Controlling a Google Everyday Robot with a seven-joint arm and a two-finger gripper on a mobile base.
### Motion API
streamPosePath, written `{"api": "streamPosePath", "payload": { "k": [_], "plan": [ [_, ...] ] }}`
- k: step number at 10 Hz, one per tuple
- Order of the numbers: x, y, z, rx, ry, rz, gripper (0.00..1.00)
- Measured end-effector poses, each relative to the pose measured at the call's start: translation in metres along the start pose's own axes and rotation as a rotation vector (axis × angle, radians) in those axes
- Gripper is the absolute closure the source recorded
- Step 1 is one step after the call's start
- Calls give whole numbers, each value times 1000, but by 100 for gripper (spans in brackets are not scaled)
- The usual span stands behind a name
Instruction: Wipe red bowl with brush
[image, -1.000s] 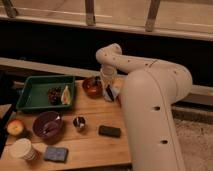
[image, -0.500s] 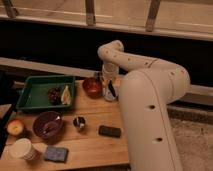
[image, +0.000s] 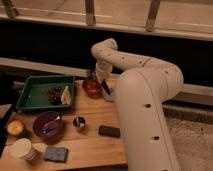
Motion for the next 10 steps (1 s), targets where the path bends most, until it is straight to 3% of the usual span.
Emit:
{"api": "streamPosePath", "payload": {
  "k": [2, 4, 6, 8, 10],
  "plan": [
    [14, 13, -4, -7, 13, -26, 100],
    [35, 6, -1, 0, 52, -12, 100],
    [41, -10, 3, 6, 68, 20, 100],
    [27, -16, 5, 8, 54, 28, 100],
    [1, -9, 1, -15, 9, 12, 100]
  ]
}}
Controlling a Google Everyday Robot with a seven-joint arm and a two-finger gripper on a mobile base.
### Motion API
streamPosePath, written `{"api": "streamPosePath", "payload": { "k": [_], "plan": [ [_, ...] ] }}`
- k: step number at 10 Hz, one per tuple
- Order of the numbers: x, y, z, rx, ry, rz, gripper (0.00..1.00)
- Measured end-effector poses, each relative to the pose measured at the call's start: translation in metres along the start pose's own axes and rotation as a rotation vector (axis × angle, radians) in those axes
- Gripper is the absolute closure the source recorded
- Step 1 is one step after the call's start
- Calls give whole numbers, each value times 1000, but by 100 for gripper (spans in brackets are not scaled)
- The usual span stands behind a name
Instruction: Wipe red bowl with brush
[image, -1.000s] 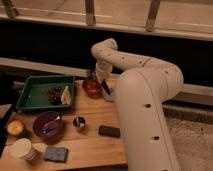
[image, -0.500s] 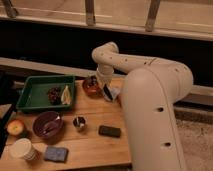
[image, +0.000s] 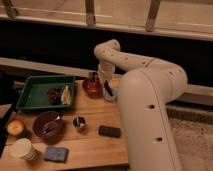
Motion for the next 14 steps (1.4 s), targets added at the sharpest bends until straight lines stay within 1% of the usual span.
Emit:
{"api": "streamPosePath", "payload": {
  "k": [1, 2, 3, 5, 6, 8, 9, 10, 11, 12, 14],
  "plan": [
    [-12, 9, -3, -16, -21, -24, 100],
    [-19, 21, -5, -33, -33, -56, 100],
    [-17, 35, -6, -55, -33, -96, 100],
    [-4, 50, -7, -82, -18, -127, 100],
    [9, 55, -2, -96, 8, -131, 100],
    [28, 46, 3, -93, 48, -118, 100],
    [38, 32, 4, -83, 63, -84, 100],
    [40, 24, 5, -76, 64, -65, 100],
    [34, 12, 3, -60, 54, -47, 100],
    [27, 7, 3, -49, 47, -42, 100],
    [5, 13, 2, -38, 21, -52, 100]
  ]
}}
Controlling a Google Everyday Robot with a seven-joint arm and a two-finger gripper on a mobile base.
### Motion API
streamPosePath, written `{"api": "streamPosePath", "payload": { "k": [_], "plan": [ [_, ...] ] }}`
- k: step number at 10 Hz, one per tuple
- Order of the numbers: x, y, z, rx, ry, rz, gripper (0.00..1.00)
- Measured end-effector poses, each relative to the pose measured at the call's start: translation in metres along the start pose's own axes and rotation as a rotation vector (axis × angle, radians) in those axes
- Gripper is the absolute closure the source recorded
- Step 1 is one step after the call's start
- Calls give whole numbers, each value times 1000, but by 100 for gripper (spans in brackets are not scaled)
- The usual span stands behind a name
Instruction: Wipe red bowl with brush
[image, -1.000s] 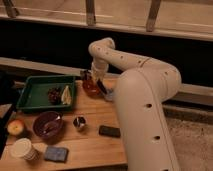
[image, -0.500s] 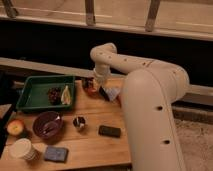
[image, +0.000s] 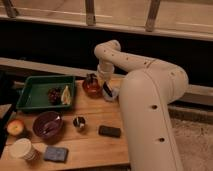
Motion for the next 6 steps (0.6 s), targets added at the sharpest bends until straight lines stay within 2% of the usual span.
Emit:
{"api": "streamPosePath", "payload": {
  "k": [3, 6],
  "plan": [
    [-34, 37, 1, -15, -31, -75, 100],
    [-32, 54, 1, -13, -19, -117, 100]
  ]
}}
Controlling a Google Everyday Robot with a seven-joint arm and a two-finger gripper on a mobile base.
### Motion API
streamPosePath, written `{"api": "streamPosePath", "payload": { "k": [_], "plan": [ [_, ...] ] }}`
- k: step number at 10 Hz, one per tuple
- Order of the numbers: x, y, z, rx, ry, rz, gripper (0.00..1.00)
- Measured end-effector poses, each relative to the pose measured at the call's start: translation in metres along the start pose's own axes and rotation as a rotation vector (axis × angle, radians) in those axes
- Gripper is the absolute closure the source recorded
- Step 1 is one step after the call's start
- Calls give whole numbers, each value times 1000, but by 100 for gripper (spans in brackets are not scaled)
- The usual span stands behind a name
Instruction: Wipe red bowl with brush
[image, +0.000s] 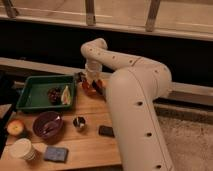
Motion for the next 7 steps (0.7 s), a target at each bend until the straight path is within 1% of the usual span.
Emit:
{"api": "streamPosePath", "payload": {
  "k": [1, 2, 3, 4, 5, 6, 7],
  "plan": [
    [9, 0, 0, 4, 15, 3, 100],
    [21, -5, 0, 14, 34, 9, 100],
    [38, -15, 0, 22, 55, 28, 100],
    [48, -25, -1, 29, 66, 44, 100],
    [60, -40, -2, 37, 70, 64, 100],
    [61, -42, -2, 37, 68, 67, 100],
    [59, -38, -2, 34, 67, 63, 100]
  ]
}}
